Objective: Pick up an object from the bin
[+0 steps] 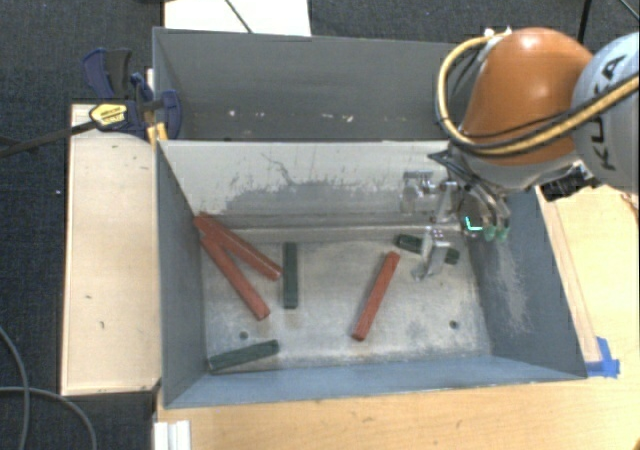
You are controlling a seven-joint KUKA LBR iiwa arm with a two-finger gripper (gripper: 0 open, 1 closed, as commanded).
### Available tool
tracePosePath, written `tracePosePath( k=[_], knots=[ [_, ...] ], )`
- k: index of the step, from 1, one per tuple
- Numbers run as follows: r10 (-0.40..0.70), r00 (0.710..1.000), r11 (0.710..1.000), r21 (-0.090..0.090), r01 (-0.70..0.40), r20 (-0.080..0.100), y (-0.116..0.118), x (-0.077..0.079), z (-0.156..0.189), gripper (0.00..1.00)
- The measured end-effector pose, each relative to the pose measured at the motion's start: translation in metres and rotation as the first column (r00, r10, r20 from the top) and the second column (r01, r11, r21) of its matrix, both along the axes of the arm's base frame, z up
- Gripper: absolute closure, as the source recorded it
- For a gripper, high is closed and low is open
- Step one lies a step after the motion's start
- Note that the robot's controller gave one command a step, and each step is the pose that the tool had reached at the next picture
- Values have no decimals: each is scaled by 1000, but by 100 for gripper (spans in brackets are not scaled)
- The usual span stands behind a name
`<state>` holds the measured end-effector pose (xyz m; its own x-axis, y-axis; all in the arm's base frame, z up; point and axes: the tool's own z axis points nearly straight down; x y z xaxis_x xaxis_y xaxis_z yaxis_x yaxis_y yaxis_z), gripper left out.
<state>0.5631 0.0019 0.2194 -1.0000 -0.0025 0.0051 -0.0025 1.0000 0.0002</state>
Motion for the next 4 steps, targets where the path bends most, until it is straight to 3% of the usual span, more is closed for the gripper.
tracePosePath(
  k=[1,2,3,4],
  knots=[
    [0,1000,1000,0,0,8,0,2,4,0],
    [10,1000,1000,0,-10,14,3,-6,-48,0],
    [12,1000,1000,0,-12,8,4,-10,-69,0],
    [-16,1000,1000,0,16,2,0,-5,-76,0]
  ],
)
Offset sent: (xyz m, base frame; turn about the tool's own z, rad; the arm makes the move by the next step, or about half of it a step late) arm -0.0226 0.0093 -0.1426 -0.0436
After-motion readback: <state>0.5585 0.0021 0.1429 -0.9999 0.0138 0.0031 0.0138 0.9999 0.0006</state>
